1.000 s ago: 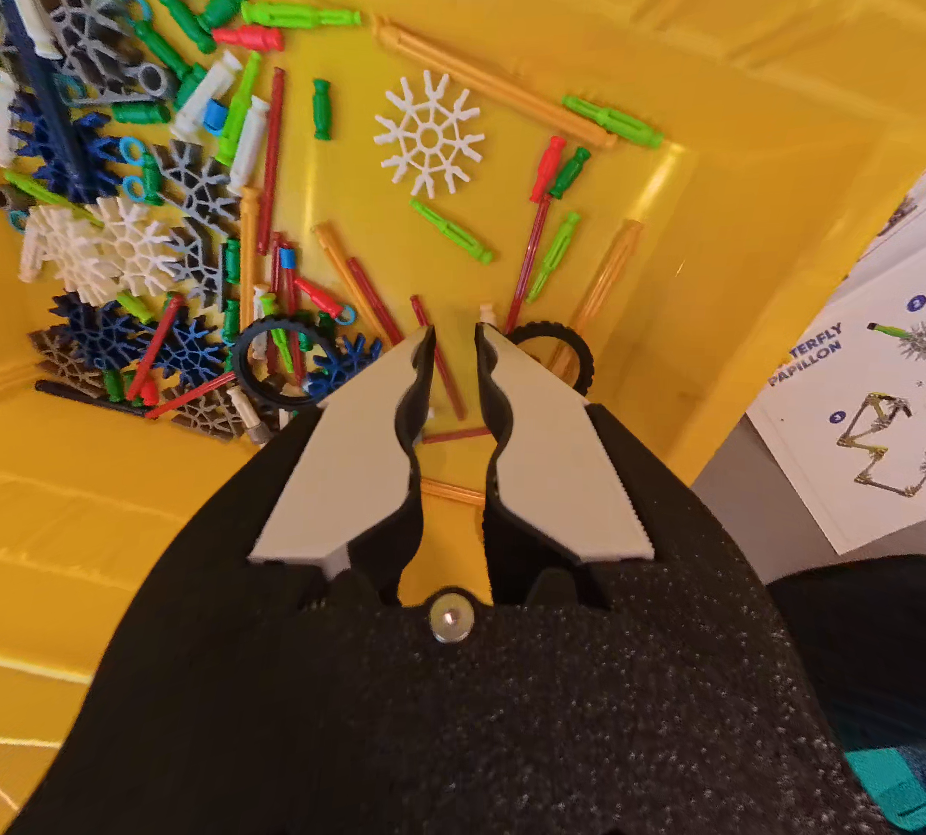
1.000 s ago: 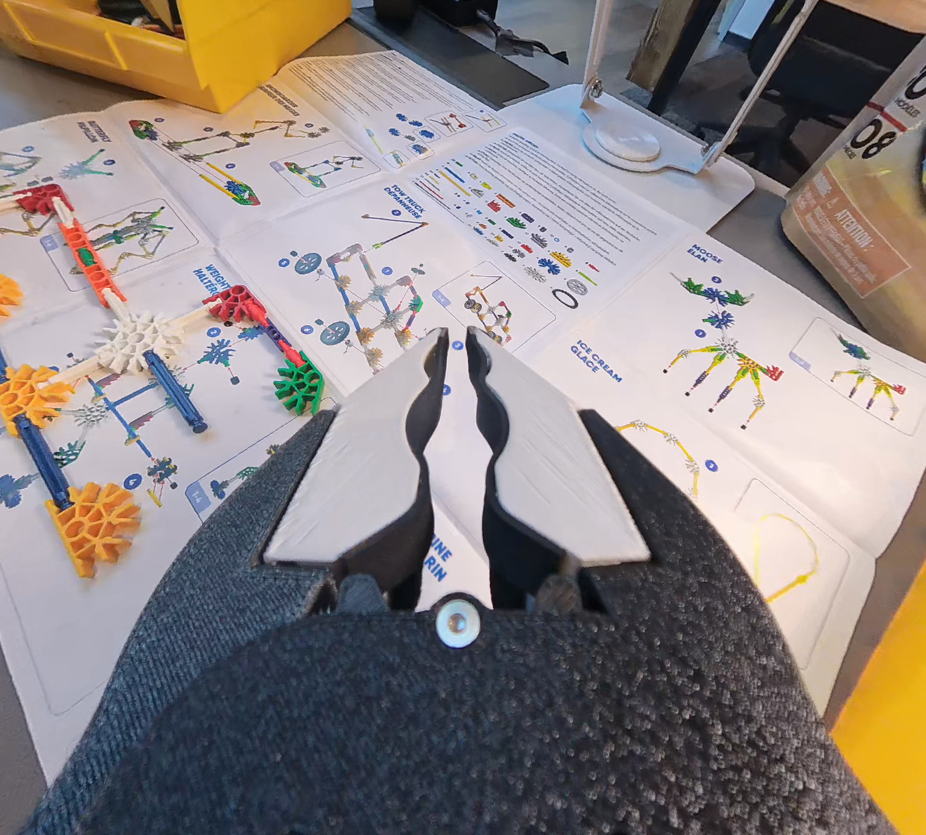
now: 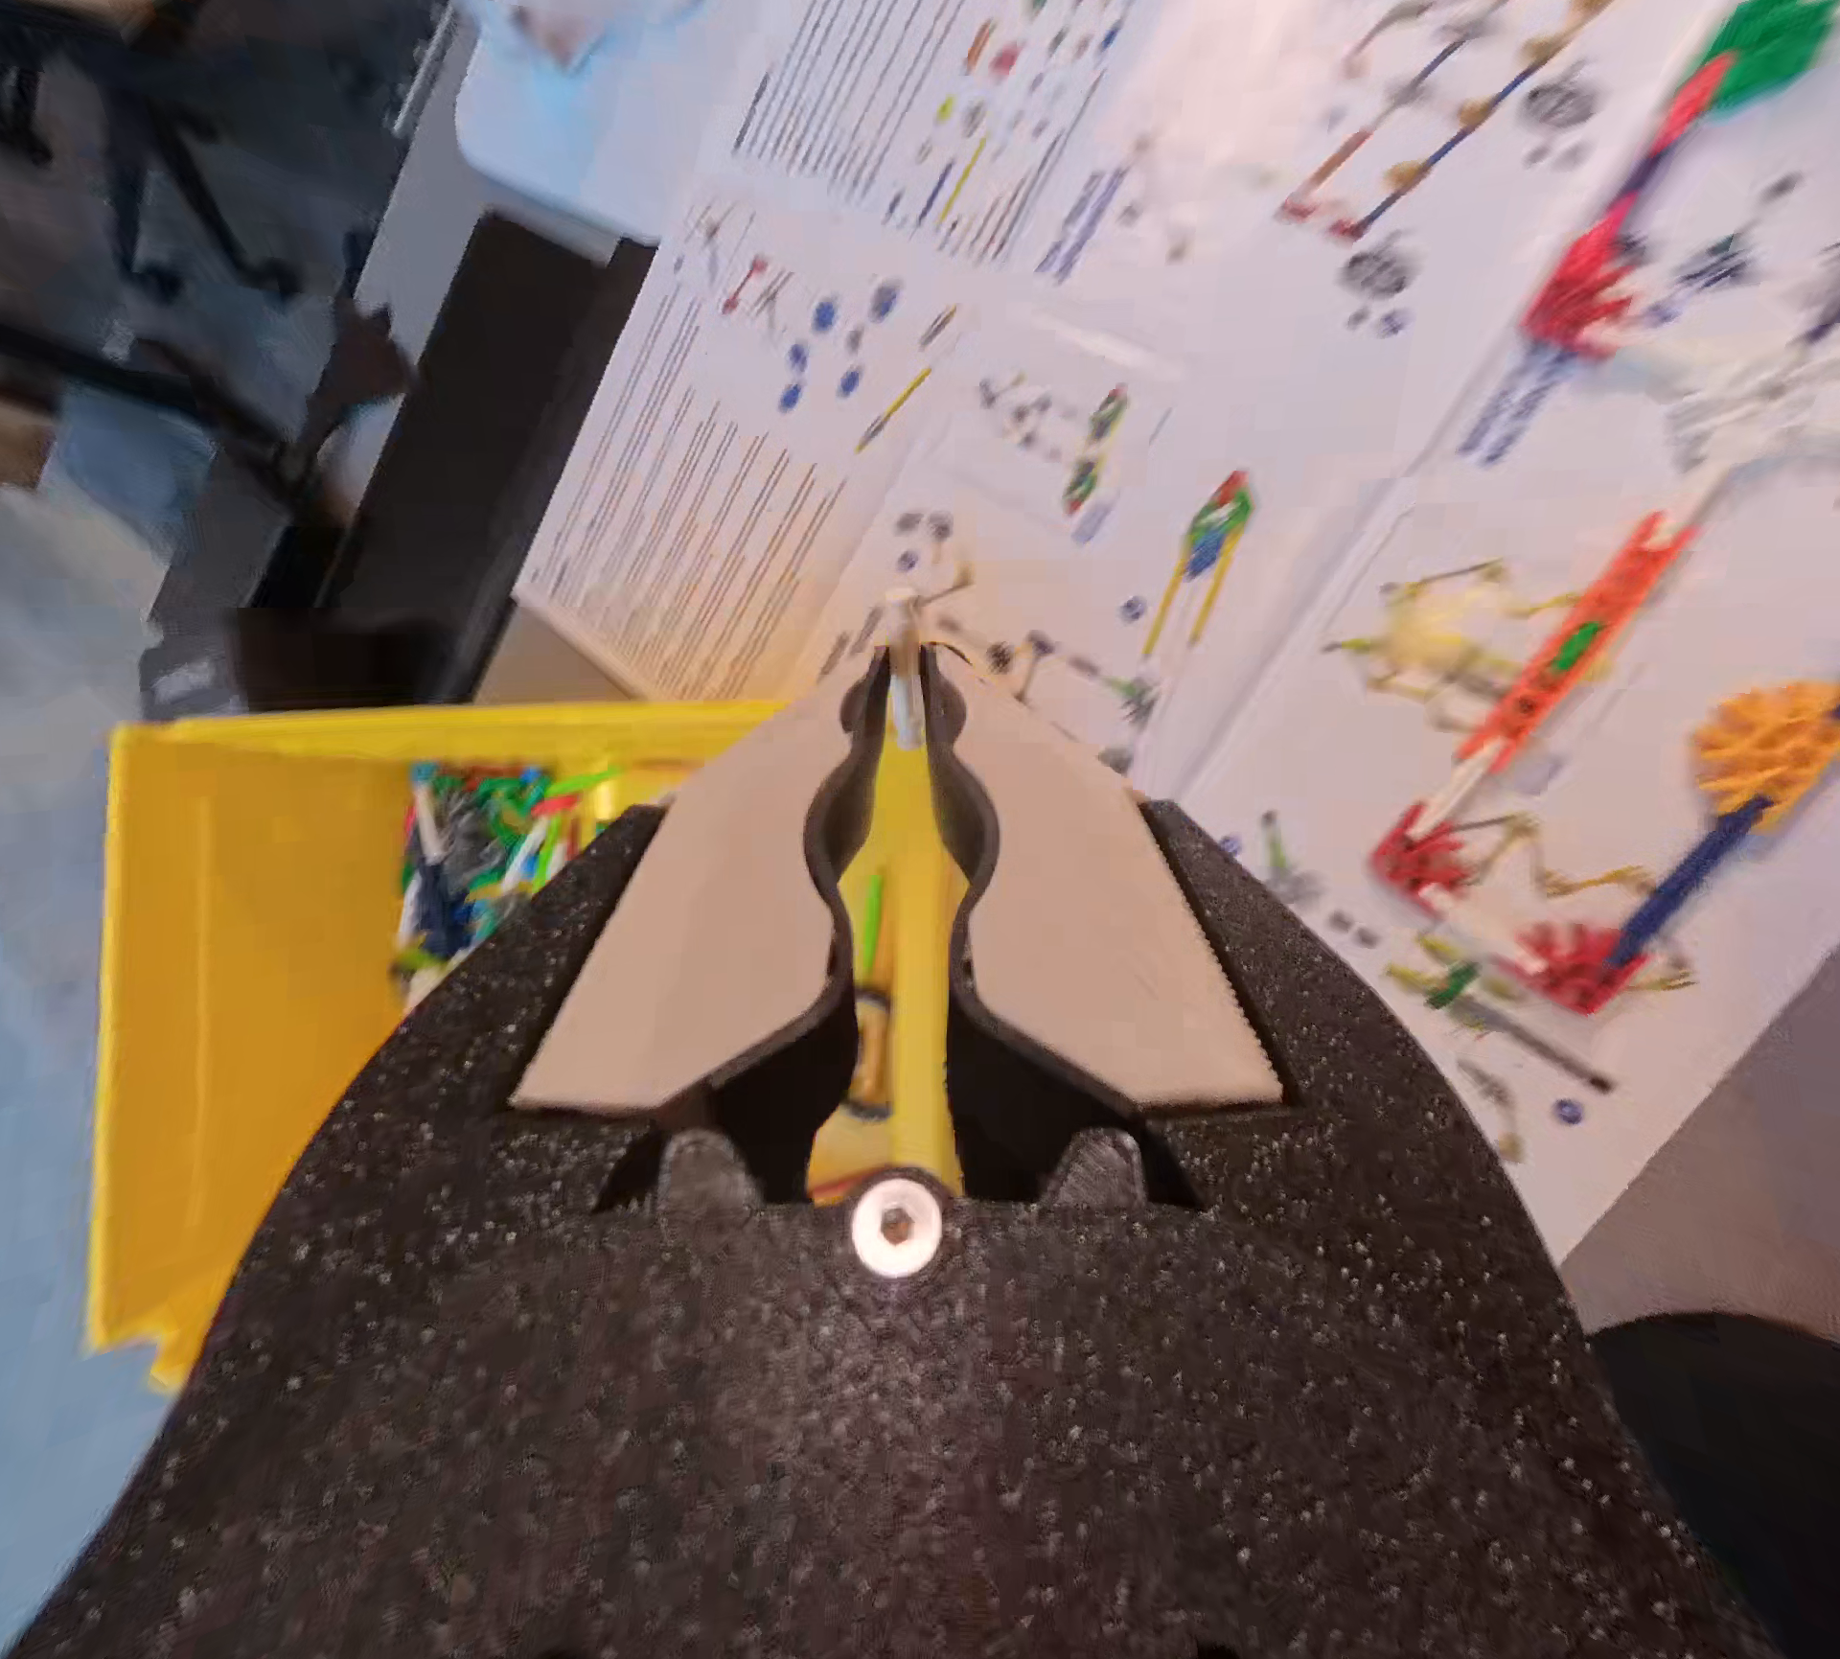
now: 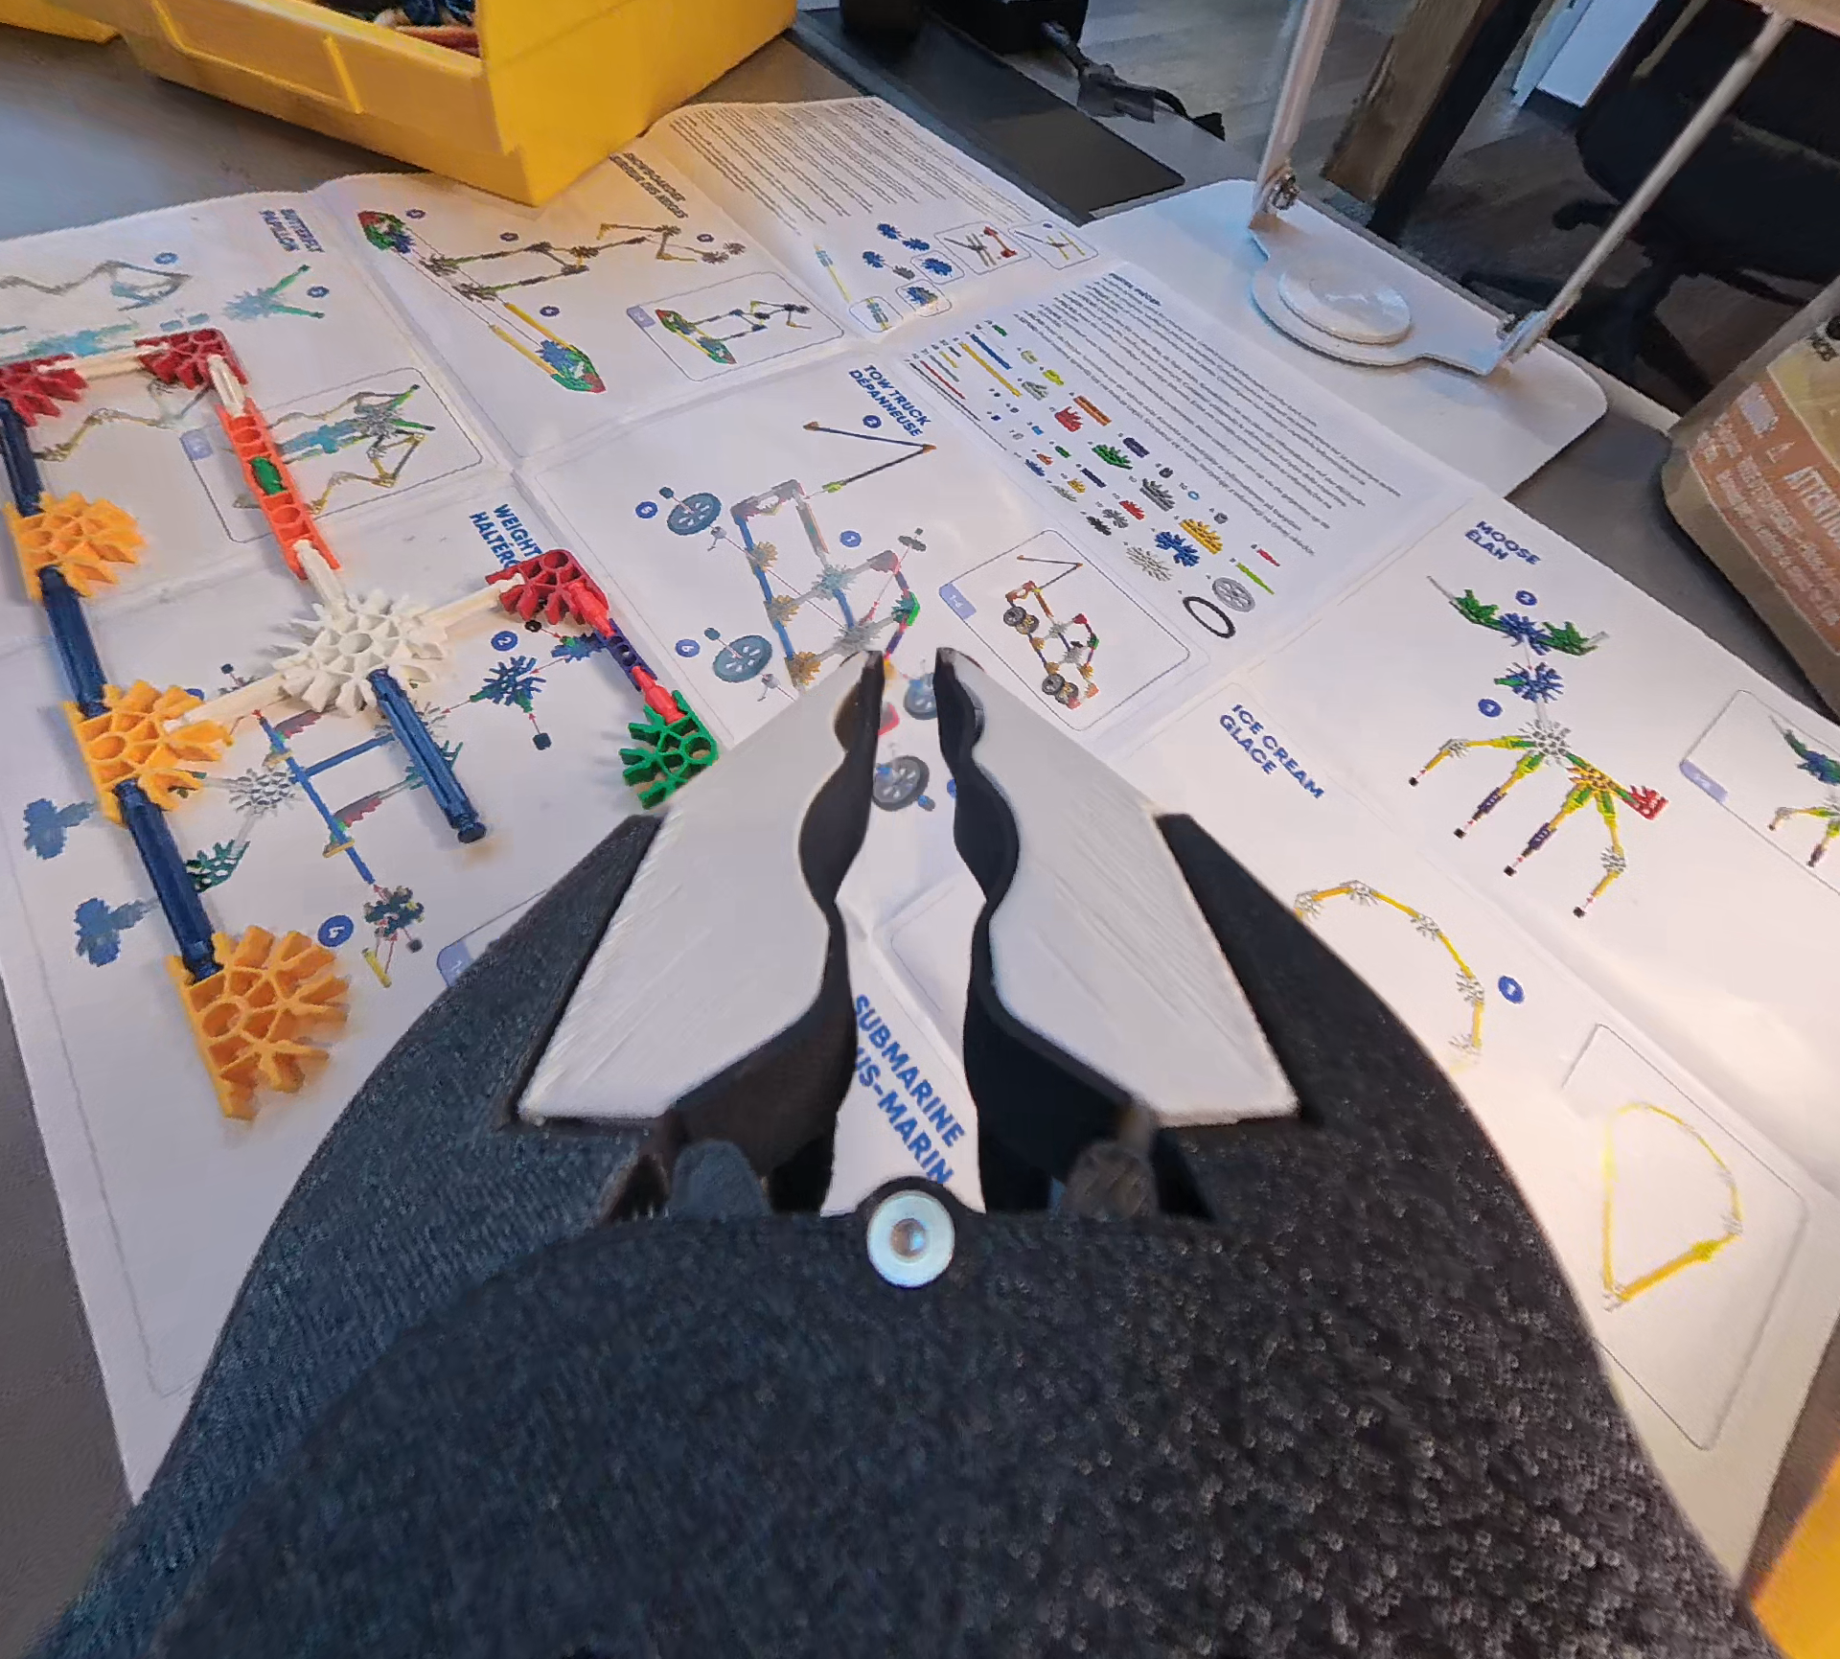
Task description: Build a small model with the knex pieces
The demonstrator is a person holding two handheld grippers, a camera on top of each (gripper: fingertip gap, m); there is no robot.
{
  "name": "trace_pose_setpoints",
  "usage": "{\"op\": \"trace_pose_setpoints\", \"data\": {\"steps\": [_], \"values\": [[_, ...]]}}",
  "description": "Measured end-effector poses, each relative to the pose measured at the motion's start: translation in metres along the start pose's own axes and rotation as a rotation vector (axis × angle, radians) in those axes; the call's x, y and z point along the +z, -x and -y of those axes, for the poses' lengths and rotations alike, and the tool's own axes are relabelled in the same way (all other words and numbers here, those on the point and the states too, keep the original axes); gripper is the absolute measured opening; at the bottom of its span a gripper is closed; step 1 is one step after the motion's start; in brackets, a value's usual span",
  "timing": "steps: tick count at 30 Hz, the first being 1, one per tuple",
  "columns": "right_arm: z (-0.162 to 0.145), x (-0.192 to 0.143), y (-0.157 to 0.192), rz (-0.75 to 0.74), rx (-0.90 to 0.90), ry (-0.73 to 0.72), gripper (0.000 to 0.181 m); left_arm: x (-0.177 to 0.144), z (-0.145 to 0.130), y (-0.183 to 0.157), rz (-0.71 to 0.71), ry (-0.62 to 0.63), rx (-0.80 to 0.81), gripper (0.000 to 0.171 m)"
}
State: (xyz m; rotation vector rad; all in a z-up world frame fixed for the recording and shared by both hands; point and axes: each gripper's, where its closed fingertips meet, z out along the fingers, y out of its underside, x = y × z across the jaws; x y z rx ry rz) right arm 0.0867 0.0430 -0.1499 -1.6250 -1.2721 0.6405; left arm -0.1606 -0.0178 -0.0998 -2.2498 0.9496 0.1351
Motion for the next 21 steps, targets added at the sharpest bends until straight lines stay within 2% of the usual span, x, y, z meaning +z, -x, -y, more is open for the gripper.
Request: {"op": "trace_pose_setpoints", "data": {"steps": [2,5,7,9,12,15,18,21], "values": [[0.007,-0.001,0.015,0.058,-0.049,-0.038,0.012,0.006,0.033,-0.047,-0.143,-0.153,-0.031,0.004],[0.023,-0.006,0.050,0.180,-0.170,-0.121,0.014,0.017,0.074,-0.113,-0.427,-0.372,-0.213,0.004],[0.028,-0.007,0.070,0.228,-0.238,-0.144,0.015,0.025,0.091,-0.141,-0.587,-0.460,-0.372,0.004],[0.027,-0.006,0.081,0.236,-0.305,-0.127,0.018,0.031,0.105,-0.153,-0.721,-0.520,-0.545,0.004],[0.028,-0.004,0.087,0.208,-0.392,-0.126,0.034,0.033,0.117,-0.161,-0.907,-0.548,-0.744,0.004],[0.040,-0.007,0.090,0.192,-0.405,-0.174,0.053,0.036,0.117,-0.169,-0.996,-0.530,-0.814,0.004],[0.046,-0.009,0.092,0.172,-0.432,-0.206,0.052,0.037,0.117,-0.175,-1.050,-0.521,-0.856,0.004],[0.037,-0.004,0.095,0.175,-0.467,-0.165,0.049,0.037,0.117,-0.179,-1.086,-0.511,-0.883,0.004]]}}
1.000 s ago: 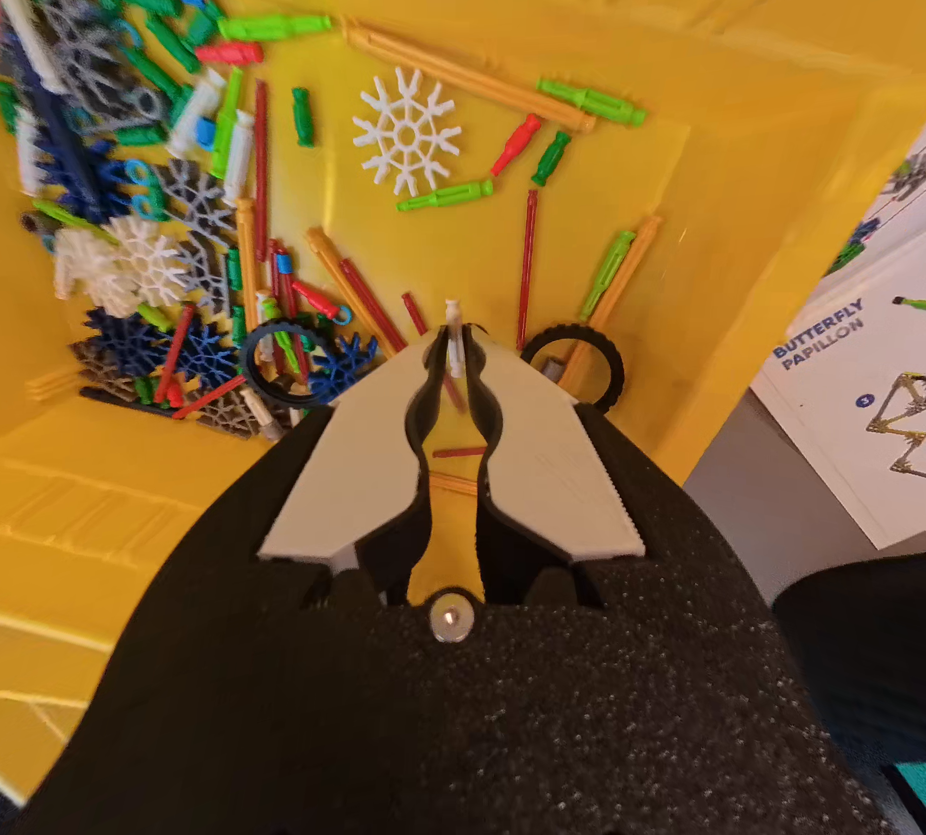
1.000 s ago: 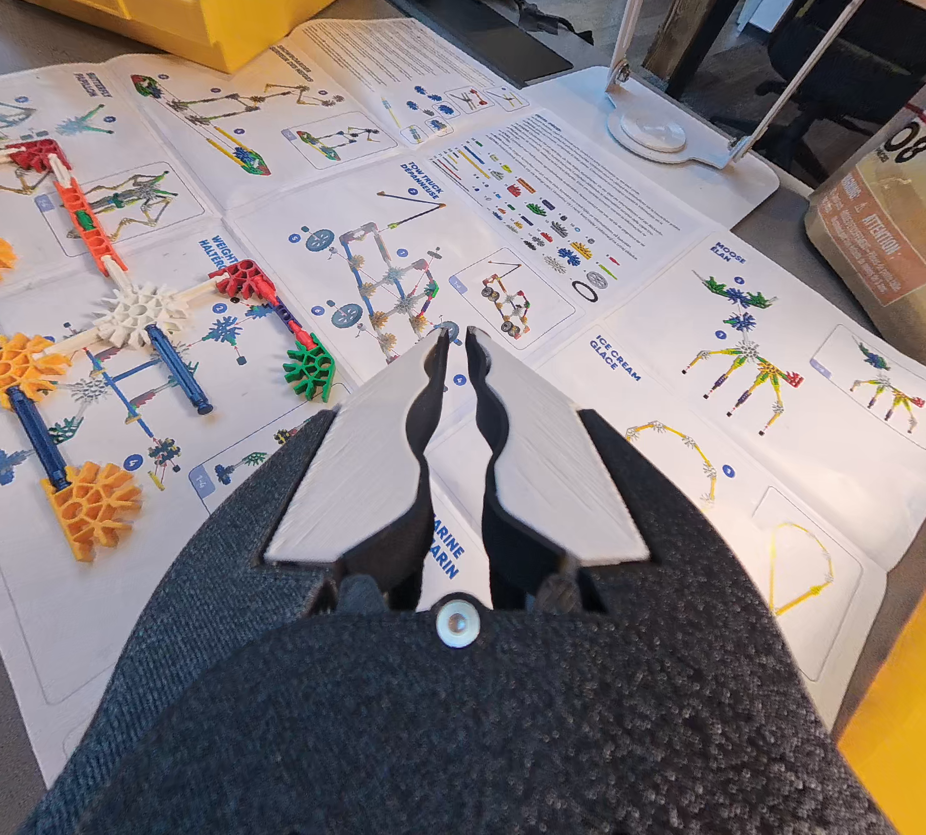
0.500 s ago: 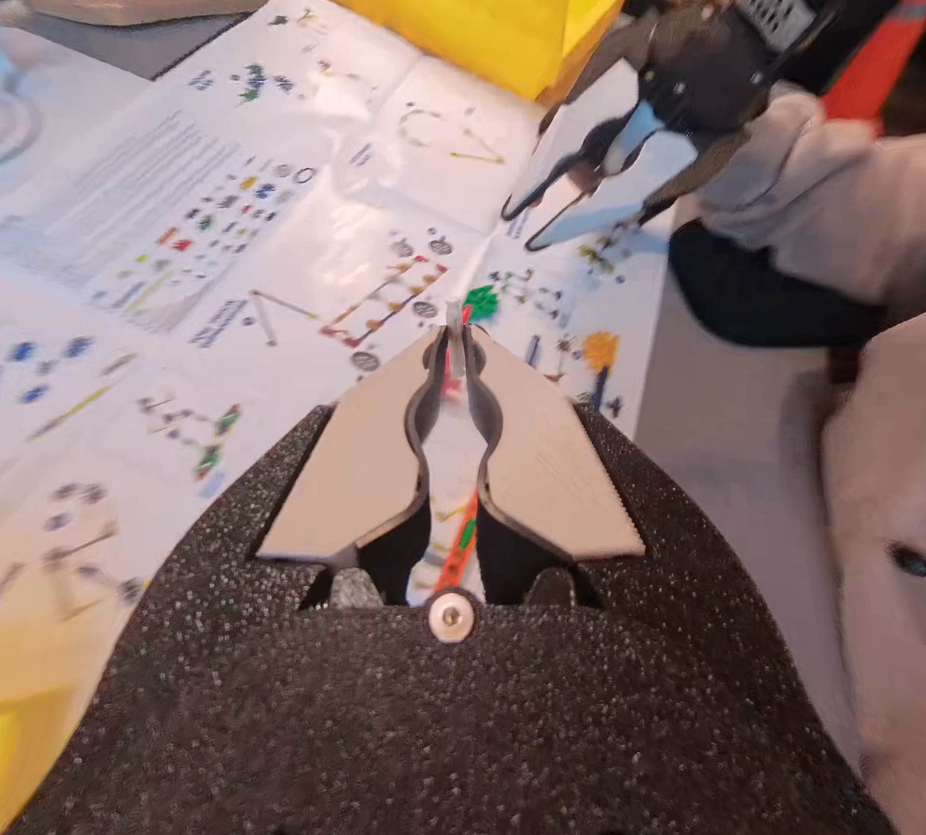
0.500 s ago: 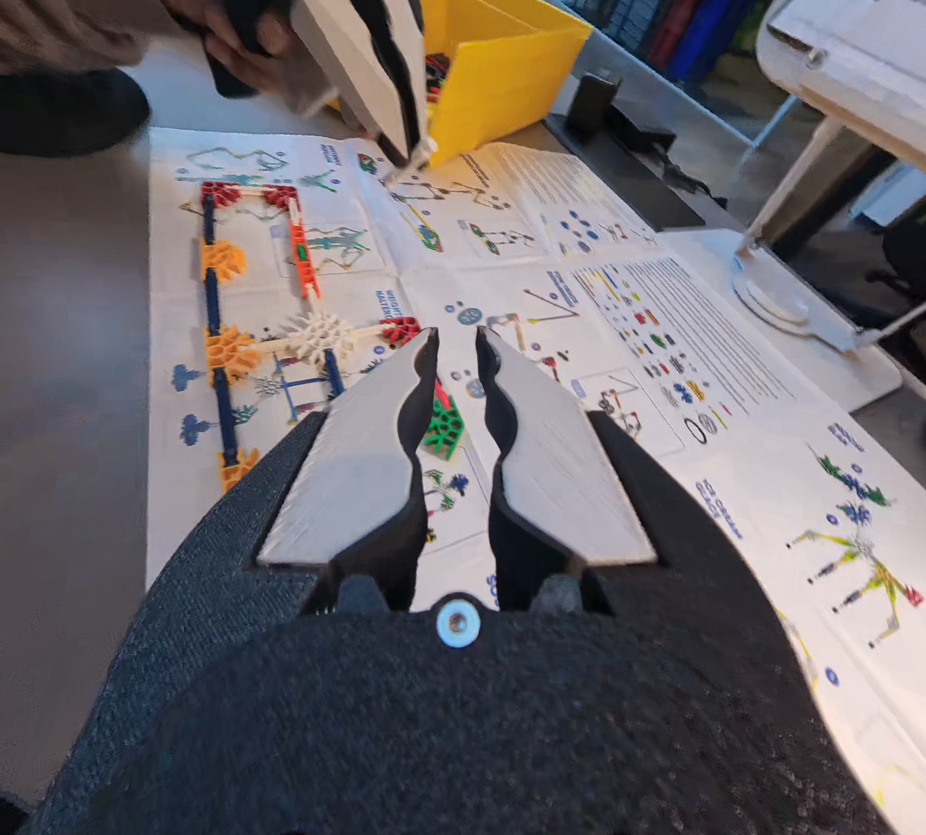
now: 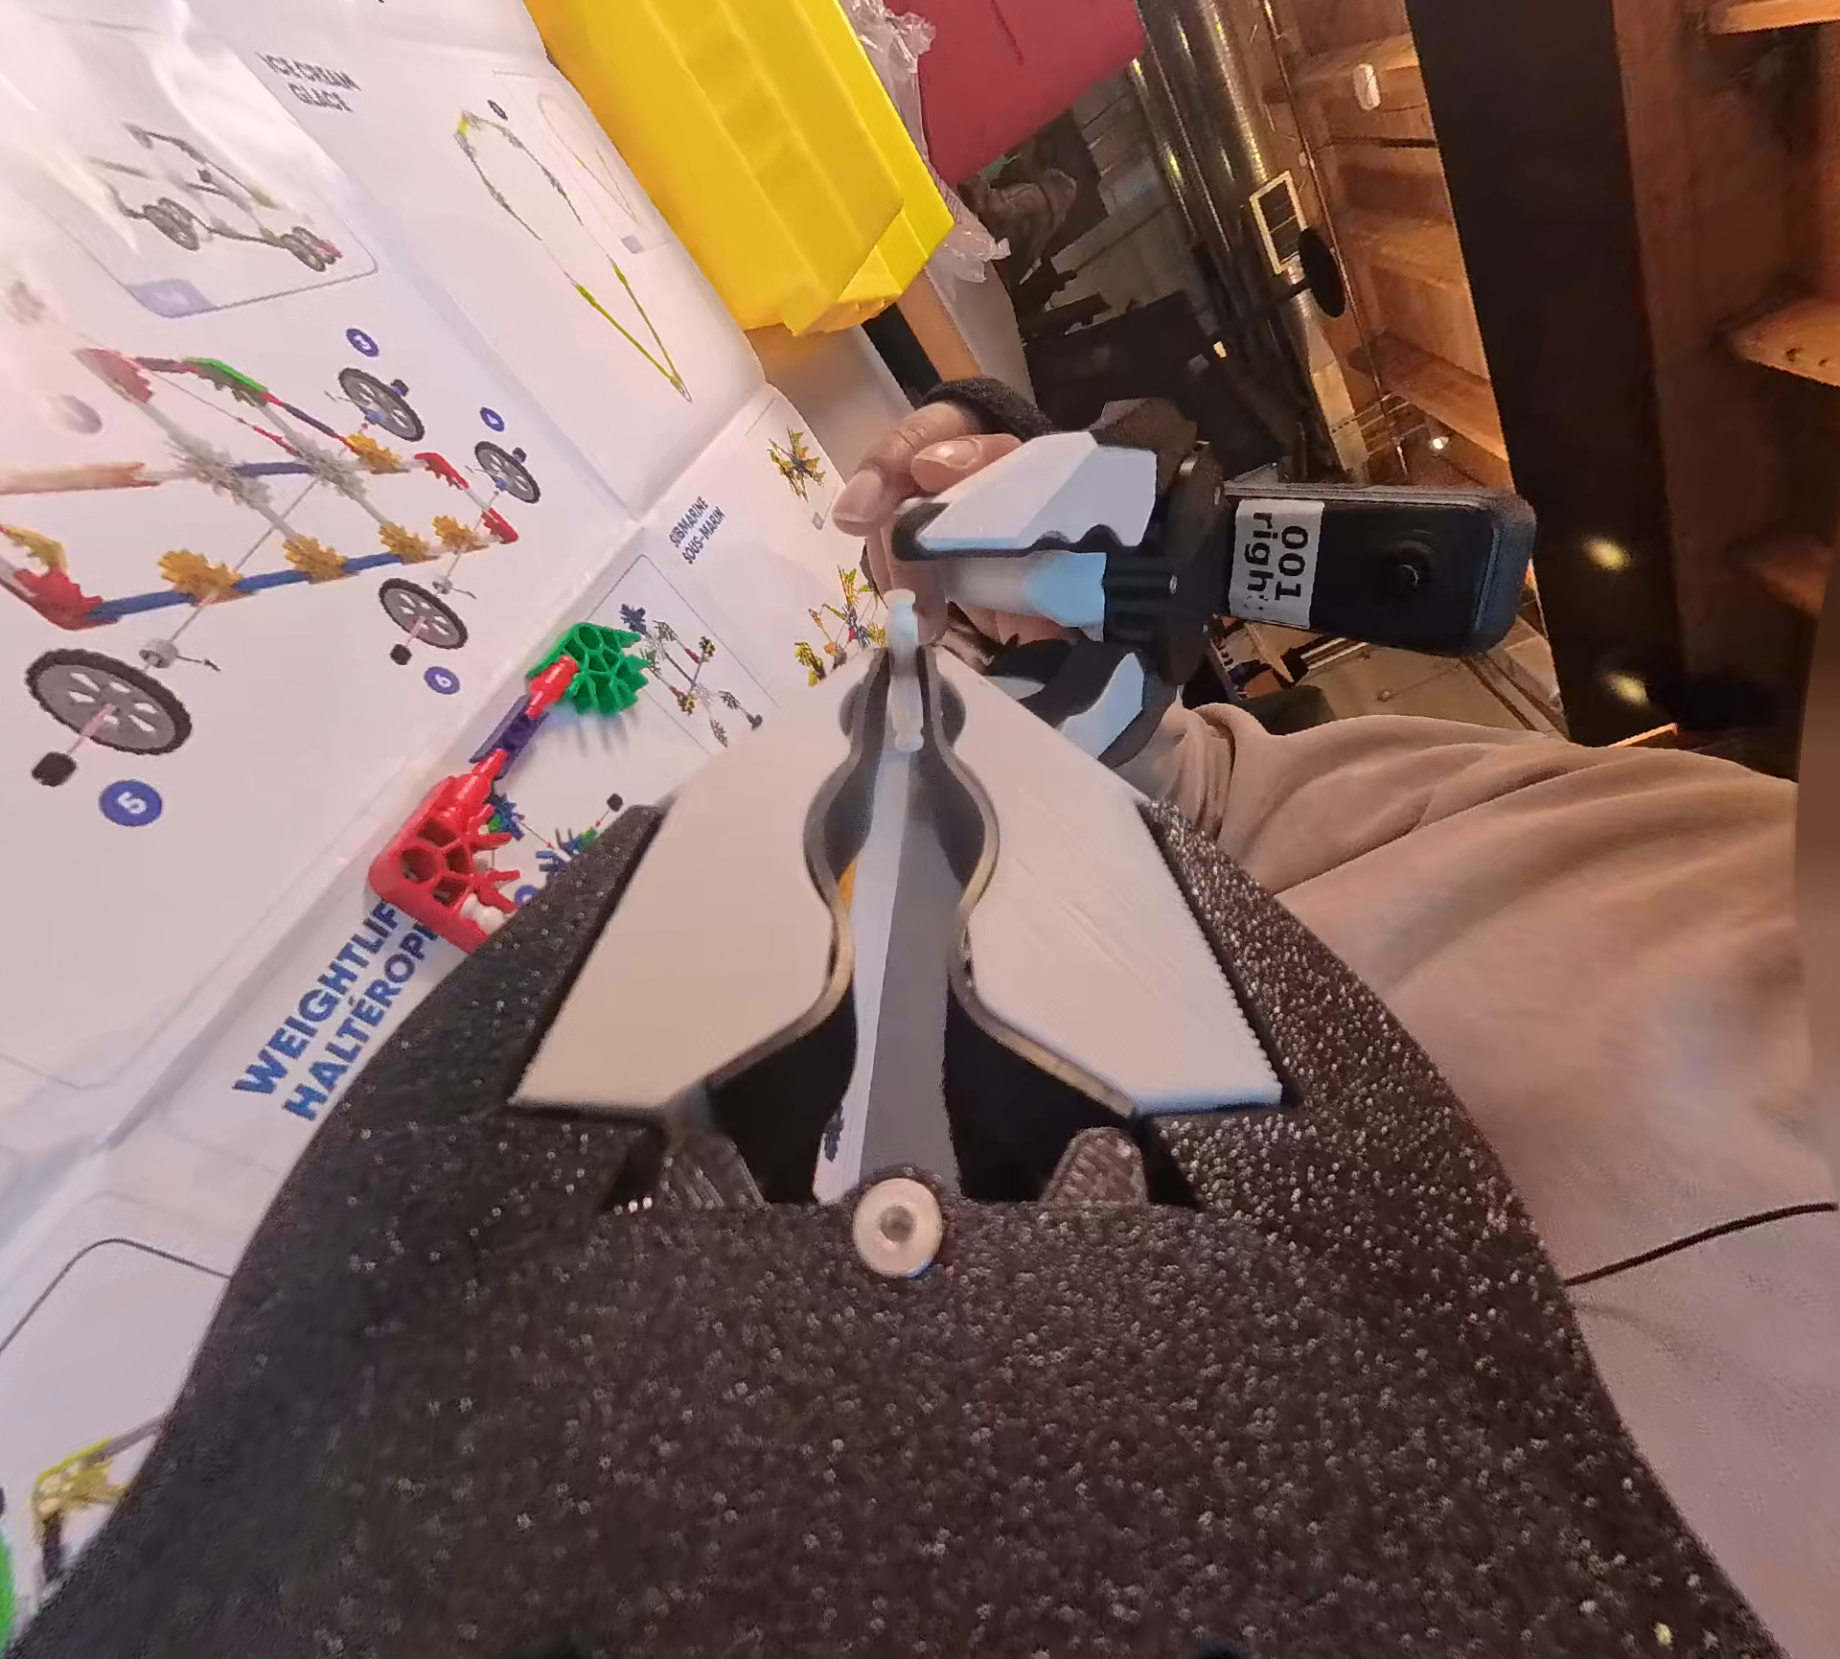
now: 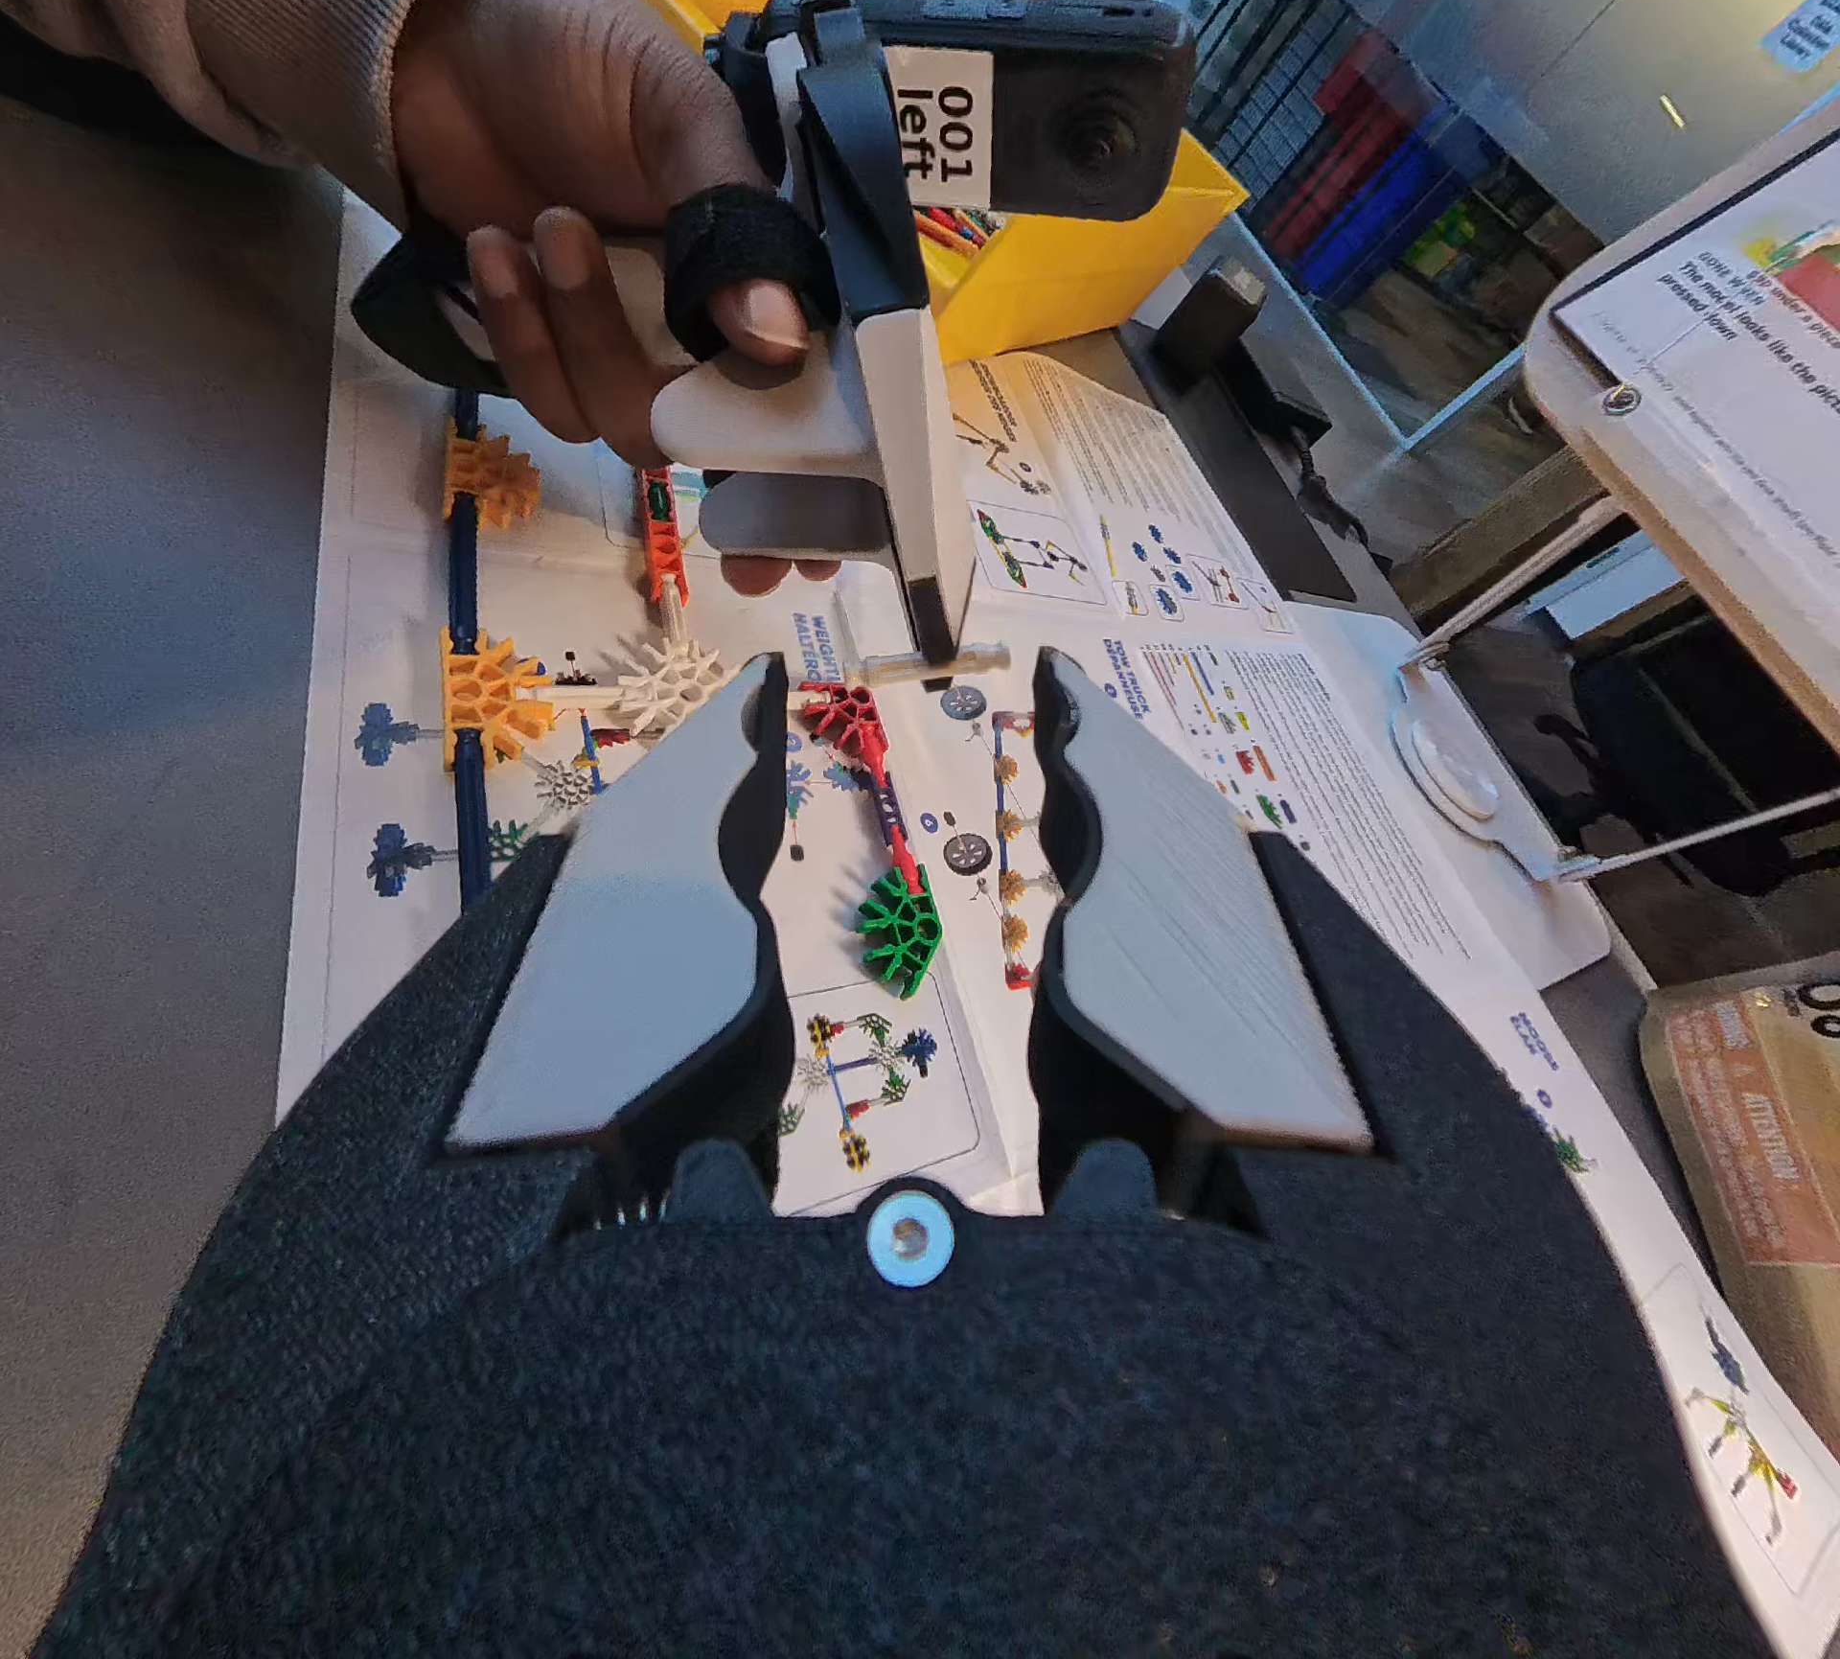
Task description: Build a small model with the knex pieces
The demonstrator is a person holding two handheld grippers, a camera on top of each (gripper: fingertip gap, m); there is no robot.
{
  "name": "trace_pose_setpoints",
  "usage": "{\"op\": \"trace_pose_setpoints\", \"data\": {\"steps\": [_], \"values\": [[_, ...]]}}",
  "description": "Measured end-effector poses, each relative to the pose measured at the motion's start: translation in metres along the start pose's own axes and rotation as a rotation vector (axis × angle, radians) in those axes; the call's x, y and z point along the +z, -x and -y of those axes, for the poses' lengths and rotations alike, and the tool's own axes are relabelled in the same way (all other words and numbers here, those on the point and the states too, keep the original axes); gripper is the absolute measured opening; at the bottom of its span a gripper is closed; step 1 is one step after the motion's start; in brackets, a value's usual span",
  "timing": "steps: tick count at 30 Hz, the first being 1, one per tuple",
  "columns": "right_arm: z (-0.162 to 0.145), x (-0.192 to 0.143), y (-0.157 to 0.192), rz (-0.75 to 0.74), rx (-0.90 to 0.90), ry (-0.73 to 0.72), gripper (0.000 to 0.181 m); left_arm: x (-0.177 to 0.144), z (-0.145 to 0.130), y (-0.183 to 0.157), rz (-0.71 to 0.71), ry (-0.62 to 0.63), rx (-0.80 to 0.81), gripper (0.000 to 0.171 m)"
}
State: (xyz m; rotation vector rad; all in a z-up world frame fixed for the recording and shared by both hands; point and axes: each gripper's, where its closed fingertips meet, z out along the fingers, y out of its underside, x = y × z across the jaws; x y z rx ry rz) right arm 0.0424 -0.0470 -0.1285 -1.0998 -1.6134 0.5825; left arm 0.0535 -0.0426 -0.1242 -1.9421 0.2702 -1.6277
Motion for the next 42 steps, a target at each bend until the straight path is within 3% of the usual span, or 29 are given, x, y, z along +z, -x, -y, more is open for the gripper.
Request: {"op": "trace_pose_setpoints", "data": {"steps": [5,12,13,15,18,22,29,42], "values": [[-0.006,0.004,0.002,-0.001,-0.019,0.025,0.034,0.004,-0.006,0.004,-0.018,0.016,-0.060,0.003],[-0.017,0.003,0.006,0.055,0.017,0.074,0.032,0.007,-0.013,0.011,0.004,0.073,-0.059,0.004],[-0.020,0.002,0.005,0.061,0.042,0.086,0.032,0.004,-0.011,0.009,0.005,0.082,-0.037,0.012],[-0.040,0.001,0.003,0.085,0.145,0.188,0.032,-0.004,-0.007,0.009,0.055,0.117,0.067,0.023],[-0.071,-0.001,0.005,0.117,0.238,0.345,0.033,-0.024,-0.011,0.034,0.310,0.238,0.376,0.034],[-0.076,0.000,0.013,0.168,0.279,0.394,0.032,-0.040,-0.015,0.063,0.520,0.351,0.612,0.039],[-0.083,0.004,0.021,0.188,0.257,0.444,0.033,-0.037,-0.030,0.079,0.553,0.404,0.592,0.034],[-0.082,0.006,0.020,0.199,0.278,0.413,0.034,-0.037,-0.033,0.081,0.558,0.416,0.589,0.026]]}}
